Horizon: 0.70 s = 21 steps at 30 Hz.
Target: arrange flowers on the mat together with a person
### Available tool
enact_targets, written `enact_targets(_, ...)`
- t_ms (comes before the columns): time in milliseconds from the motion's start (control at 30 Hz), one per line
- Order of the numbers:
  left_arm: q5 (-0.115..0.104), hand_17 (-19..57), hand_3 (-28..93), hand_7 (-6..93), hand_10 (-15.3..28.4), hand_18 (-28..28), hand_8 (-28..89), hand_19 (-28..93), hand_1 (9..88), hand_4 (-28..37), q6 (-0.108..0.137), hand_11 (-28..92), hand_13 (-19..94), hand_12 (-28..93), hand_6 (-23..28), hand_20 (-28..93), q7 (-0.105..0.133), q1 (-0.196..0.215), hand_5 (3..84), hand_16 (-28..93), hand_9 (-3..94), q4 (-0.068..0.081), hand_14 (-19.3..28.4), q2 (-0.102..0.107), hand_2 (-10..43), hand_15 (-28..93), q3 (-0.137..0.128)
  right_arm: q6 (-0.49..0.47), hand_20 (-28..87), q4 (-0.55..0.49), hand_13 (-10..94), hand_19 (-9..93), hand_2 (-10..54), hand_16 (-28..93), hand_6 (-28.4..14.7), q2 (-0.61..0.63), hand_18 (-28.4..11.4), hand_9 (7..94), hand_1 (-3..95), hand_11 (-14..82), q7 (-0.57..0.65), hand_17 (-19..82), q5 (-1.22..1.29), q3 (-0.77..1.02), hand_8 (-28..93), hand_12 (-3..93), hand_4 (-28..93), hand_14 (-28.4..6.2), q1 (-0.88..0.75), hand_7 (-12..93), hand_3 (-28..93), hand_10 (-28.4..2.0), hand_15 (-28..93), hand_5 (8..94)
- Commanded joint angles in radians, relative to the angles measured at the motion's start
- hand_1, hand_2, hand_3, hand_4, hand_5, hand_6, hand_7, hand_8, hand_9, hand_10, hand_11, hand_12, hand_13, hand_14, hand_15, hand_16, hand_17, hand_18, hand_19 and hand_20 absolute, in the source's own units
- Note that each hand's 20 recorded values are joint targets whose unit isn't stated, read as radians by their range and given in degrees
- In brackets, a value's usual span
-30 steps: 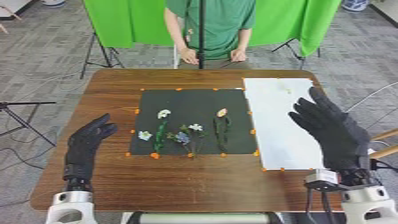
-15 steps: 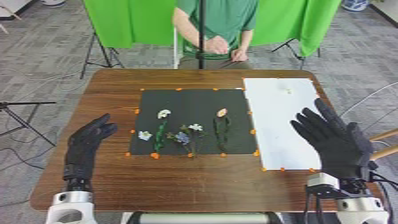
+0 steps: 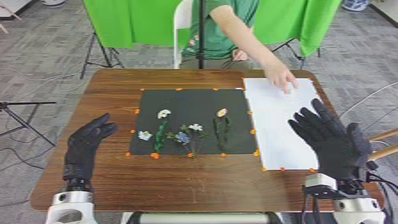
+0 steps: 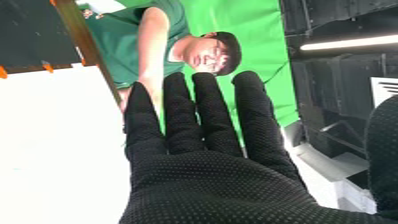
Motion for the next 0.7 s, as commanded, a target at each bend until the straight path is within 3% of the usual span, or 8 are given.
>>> enact_targets(33, 0.002, 12.7, 68, 11.6, 13.7, 10.8, -7, 8, 28.0, -21.0, -0.003, 20, 43, 15, 4.8, 20, 0.001, 0.013, 48.3, 0, 49.9, -0.002, 16.2, -0.004, -9.5, 19, -0.001, 0.018, 27, 0.002, 31, 5, 4.9, 14, -0.7, -0.008, -16.2, 38.4, 2.5, 3.8, -0.016, 18, -0.013, 0.012, -7, 12.2, -19, -12.3, -0.01, 5, 76, -14.2, 10, 38.4)
enact_targets(700, 0.004, 12.7, 68, 11.6, 13.8, 10.8, -7, 8, 28.0, -20.9, -0.007, 20, 43, 15, 4.8, 19, -0.006, 0.016, 48.3, 0, 50.0, -0.006, 16.2, -0.008, -9.5, 19, -0.002, 0.019, 27, -0.004, 31, 4, 3.9, 14, -1.1, -0.021, -16.0, 39.9, 3.2, 4.2, -0.012, 18, -0.028, 0.019, -7, 12.3, -19, -12.4, -0.029, 6, 77, -14.5, 10, 42.3)
